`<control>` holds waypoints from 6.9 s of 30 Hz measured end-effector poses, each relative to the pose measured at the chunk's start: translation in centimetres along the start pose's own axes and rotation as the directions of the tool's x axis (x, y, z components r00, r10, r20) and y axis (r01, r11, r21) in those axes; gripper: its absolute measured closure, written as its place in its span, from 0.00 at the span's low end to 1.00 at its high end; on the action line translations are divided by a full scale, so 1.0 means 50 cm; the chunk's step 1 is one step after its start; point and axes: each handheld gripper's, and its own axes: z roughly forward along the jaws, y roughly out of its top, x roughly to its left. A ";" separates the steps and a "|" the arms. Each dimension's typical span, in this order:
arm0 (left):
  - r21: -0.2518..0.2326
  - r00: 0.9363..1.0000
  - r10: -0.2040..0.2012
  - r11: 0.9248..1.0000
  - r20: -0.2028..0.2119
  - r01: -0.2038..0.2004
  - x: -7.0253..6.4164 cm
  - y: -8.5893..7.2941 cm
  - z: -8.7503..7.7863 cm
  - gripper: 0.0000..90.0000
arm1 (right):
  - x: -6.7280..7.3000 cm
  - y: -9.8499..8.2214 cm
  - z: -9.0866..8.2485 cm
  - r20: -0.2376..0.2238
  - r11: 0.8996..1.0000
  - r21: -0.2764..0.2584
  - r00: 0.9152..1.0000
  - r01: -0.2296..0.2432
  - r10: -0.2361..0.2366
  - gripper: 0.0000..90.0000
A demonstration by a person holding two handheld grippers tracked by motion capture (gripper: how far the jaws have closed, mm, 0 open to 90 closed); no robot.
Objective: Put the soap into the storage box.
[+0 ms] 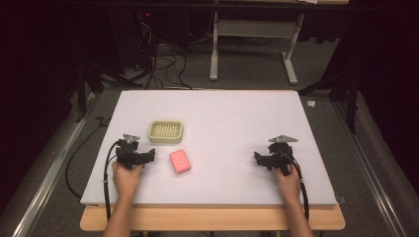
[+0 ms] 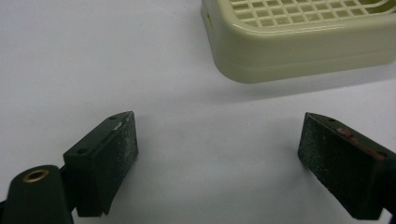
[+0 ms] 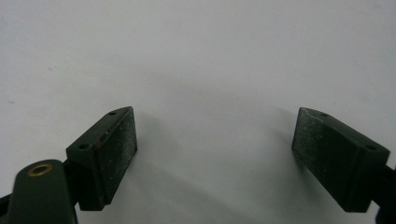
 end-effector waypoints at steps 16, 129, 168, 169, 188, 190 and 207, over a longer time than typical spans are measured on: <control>-0.002 1.000 0.000 1.000 -0.001 0.000 0.000 -0.001 0.000 0.14 | 0.000 0.000 0.000 0.000 1.000 0.000 1.000 0.000 0.000 0.16; -0.037 0.907 0.297 0.953 0.298 -0.299 -0.220 0.006 -0.018 0.01 | 0.000 0.000 0.000 -0.001 1.000 0.001 1.000 -0.001 0.001 0.16; -0.008 0.922 0.280 0.958 0.268 -0.288 -0.231 0.006 -0.001 0.04 | 0.000 0.000 0.000 0.000 1.000 0.000 1.000 -0.001 0.001 0.16; -0.007 0.923 0.278 0.958 0.266 -0.287 -0.231 0.006 -0.001 0.04 | 0.000 0.000 0.000 0.000 1.000 0.001 1.000 -0.001 0.001 0.16; -0.025 0.951 0.225 0.974 0.212 -0.225 -0.197 0.023 -0.035 0.04 | 0.000 0.000 0.000 0.000 1.000 0.000 1.000 -0.001 0.001 0.16; -0.019 0.955 0.220 0.975 0.198 -0.221 -0.192 0.029 -0.038 0.04 | 0.000 0.000 0.000 0.000 1.000 0.000 1.000 -0.001 0.001 0.16; -0.035 0.972 0.193 0.981 0.135 -0.190 -0.170 0.100 -0.056 0.04 | 0.000 0.000 0.000 0.000 1.000 0.000 1.000 -0.001 0.001 0.16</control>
